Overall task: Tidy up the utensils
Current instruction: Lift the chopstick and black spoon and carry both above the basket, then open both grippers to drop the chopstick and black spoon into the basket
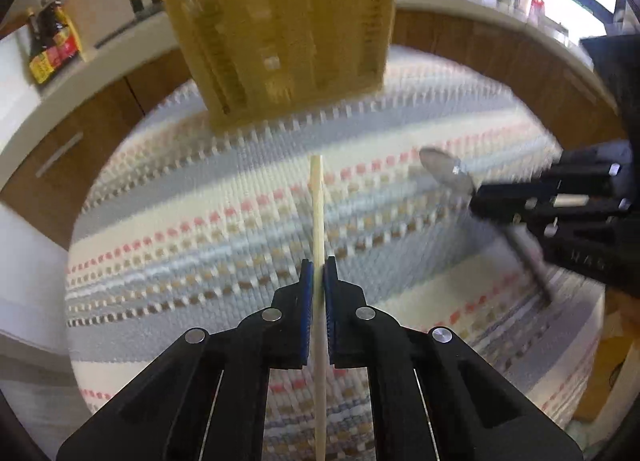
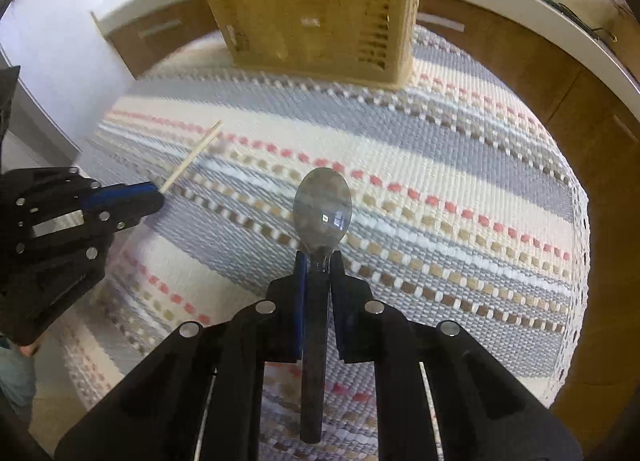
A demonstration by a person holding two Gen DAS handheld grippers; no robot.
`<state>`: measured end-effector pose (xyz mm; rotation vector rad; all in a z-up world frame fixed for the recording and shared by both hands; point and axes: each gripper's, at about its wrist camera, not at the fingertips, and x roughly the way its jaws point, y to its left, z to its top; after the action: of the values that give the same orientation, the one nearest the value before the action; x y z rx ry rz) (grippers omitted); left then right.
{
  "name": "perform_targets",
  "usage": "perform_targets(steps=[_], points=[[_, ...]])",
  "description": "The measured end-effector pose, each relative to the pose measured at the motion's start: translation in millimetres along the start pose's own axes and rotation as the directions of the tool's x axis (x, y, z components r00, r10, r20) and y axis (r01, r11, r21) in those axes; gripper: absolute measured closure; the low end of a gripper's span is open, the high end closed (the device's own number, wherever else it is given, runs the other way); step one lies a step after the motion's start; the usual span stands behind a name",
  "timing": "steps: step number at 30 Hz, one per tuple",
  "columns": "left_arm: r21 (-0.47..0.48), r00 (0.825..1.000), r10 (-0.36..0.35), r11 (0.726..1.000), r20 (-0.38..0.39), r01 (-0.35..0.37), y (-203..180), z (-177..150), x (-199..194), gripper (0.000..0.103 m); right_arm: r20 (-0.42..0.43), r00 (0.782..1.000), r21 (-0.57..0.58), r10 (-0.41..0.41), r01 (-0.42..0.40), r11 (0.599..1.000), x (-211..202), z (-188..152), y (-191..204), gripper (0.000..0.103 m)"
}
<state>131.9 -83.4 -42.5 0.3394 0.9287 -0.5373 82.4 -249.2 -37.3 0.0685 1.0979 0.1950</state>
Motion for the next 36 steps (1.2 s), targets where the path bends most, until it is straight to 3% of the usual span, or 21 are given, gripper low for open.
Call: perform_targets(steps=[4,8,12,19,25,29,31,33,36], points=[[-0.058,0.989,-0.016,0.998,0.149,0.025,14.5,17.5,-37.3,0.099,0.124,0.992,-0.014,0.038,-0.036,0.999,-34.7,12.3,3.8,0.093],[-0.095,0.948,-0.016,0.994,0.316,0.049,26.4,44.0,-77.0,0.099,0.280,0.958,-0.025,0.066,-0.062,0.998,-74.4,35.2,5.0,0.093],[-0.102,0.893,-0.010,0.993,0.451,0.063,33.4,74.5,-102.6,0.099,0.407,0.910,-0.028,0.081,-0.076,0.997,-102.9,63.6,4.1,0.093],[-0.093,0.793,-0.003,0.993,0.609,0.075,29.8,108.9,-123.6,0.099,0.511,0.857,-0.003,0.059,-0.066,0.998,-119.3,117.3,-4.3,0.093],[-0.097,0.707,-0.015,0.988,0.707,0.118,41.1,139.5,-117.5,0.099,0.645,0.763,0.013,-0.027,0.025,1.000,-122.6,150.7,-9.6,0.093],[-0.119,0.660,0.026,0.988,0.750,0.095,52.3,155.4,-107.5,0.099,0.746,0.659,0.035,-0.100,0.111,0.993,-113.7,159.1,-7.3,0.093],[-0.121,0.644,0.043,0.990,0.764,0.078,54.9,161.3,-101.8,0.099,0.774,0.622,0.048,-0.116,0.125,0.991,-105.7,162.8,-10.3,0.093],[-0.129,0.629,0.050,0.988,0.776,0.081,59.4,165.5,-92.3,0.099,0.786,0.605,0.057,-0.127,0.134,0.989,-98.2,167.2,-12.6,0.093],[-0.151,0.615,0.076,0.986,0.785,0.070,66.5,166.4,-79.1,0.099,0.789,0.601,0.069,-0.129,0.122,0.990,-84.1,173.3,-18.8,0.093]])
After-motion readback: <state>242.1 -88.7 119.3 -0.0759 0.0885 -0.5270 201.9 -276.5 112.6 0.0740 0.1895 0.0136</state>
